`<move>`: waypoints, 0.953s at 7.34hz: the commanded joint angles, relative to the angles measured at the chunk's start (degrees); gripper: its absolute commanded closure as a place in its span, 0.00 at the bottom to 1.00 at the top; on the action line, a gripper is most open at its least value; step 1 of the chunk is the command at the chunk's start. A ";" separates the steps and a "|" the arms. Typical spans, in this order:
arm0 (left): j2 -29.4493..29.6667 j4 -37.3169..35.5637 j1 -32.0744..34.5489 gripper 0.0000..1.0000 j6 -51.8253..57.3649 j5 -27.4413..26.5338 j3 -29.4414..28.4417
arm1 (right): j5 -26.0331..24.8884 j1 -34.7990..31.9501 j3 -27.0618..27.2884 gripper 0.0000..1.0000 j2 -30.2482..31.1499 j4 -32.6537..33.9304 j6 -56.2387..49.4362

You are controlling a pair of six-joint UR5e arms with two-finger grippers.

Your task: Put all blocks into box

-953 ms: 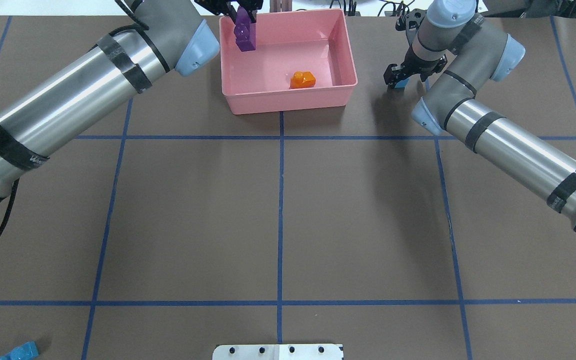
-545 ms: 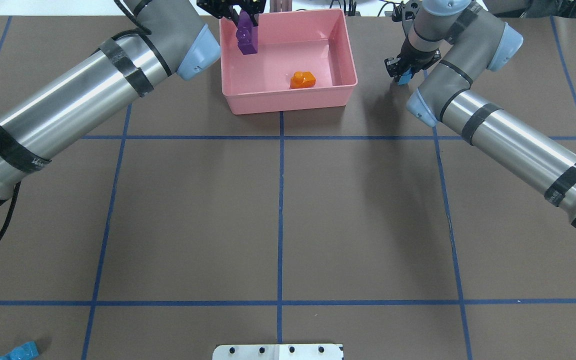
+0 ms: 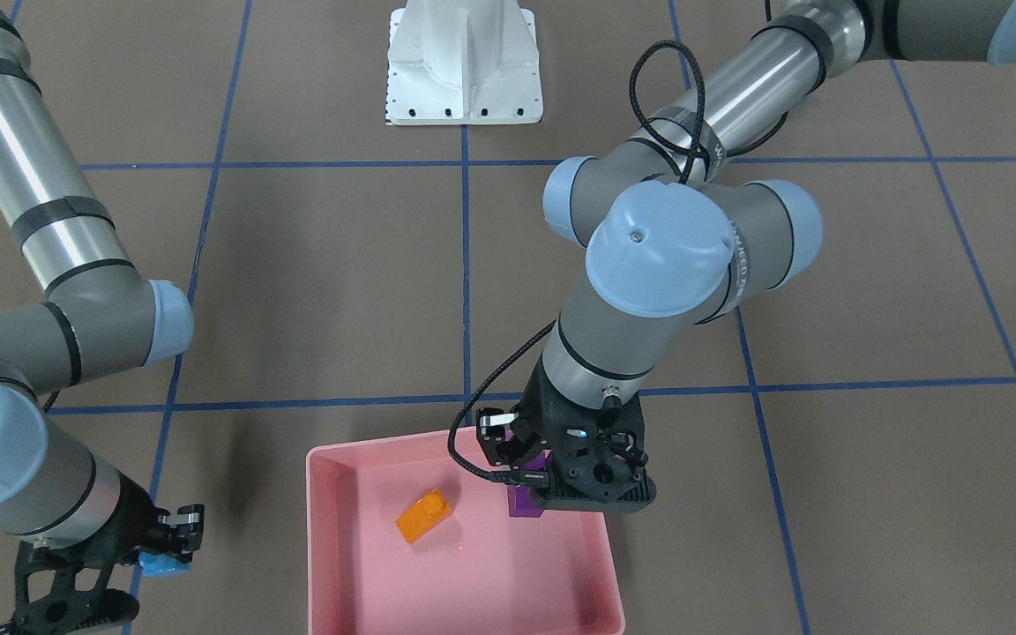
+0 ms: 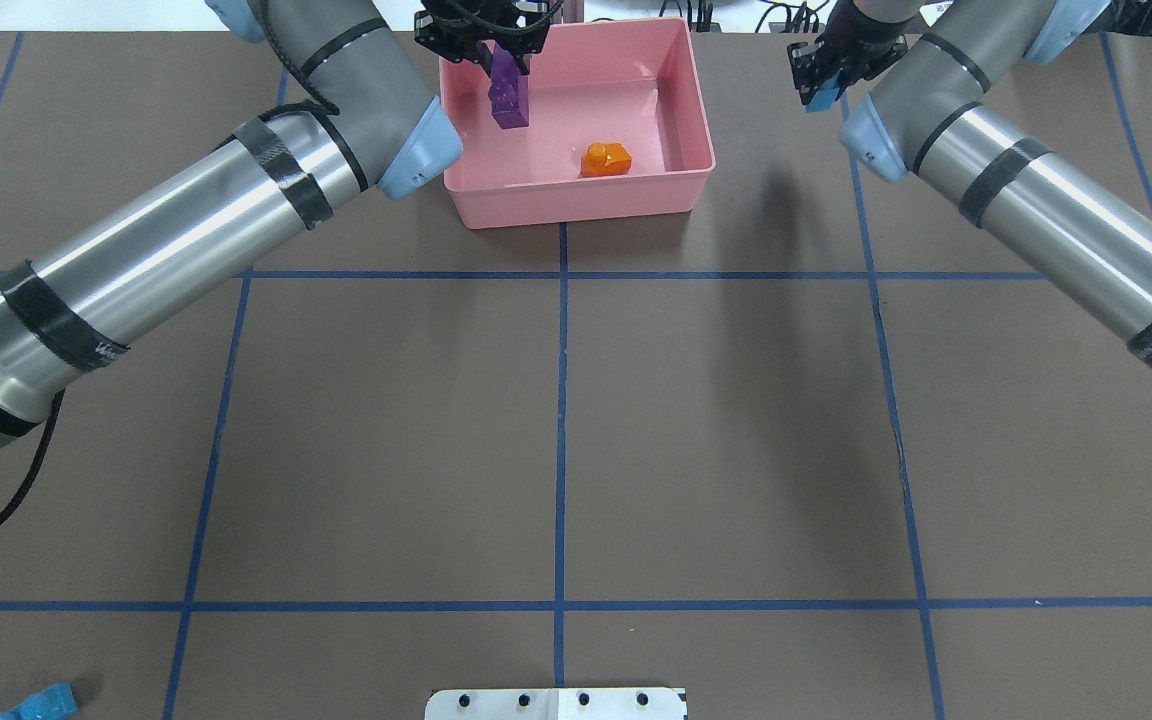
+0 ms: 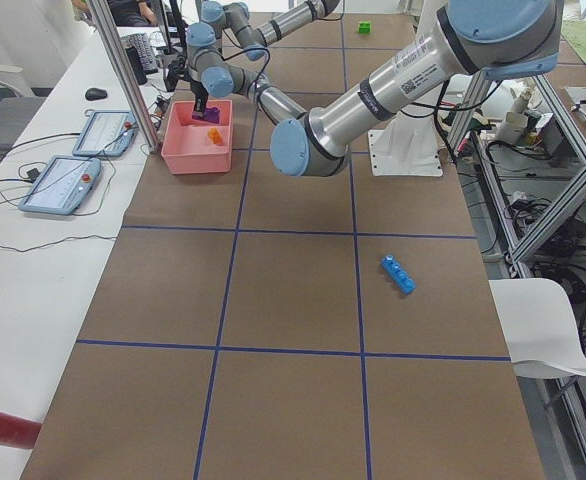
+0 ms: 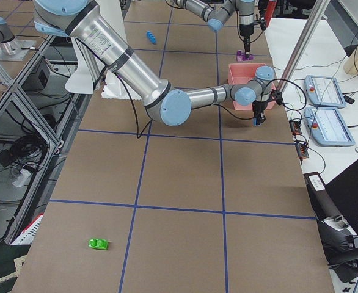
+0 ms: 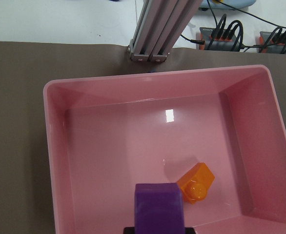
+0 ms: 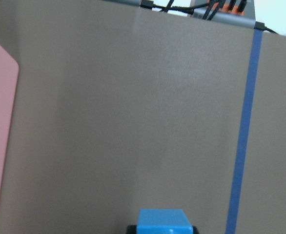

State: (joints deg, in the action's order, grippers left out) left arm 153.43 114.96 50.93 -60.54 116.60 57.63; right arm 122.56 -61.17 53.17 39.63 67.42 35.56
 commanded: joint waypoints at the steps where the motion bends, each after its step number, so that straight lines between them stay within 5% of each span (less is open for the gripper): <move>1: 0.29 3.43 -0.48 0.00 -4.06 -1.73 -1.82 | 3.55 -2.72 3.94 1.00 -3.57 5.76 0.55; 4: -0.23 3.08 1.53 0.00 -6.18 -0.07 -1.21 | 5.32 -1.16 3.87 1.00 -10.96 8.87 10.09; 5: -1.54 0.90 3.98 0.00 -4.00 6.99 0.19 | 4.36 1.21 3.43 1.00 -12.11 8.43 12.40; 6: -5.64 -4.86 8.35 0.00 -0.49 11.24 6.99 | 0.44 3.93 3.34 1.00 -13.43 8.34 14.16; 7: -15.34 -11.97 8.75 0.00 5.28 11.28 19.76 | -3.26 6.22 3.17 1.00 -13.87 8.25 14.88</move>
State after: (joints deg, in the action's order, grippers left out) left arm 146.71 110.35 57.61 -60.90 125.58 65.62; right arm 123.44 -57.89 56.55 26.79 75.81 48.81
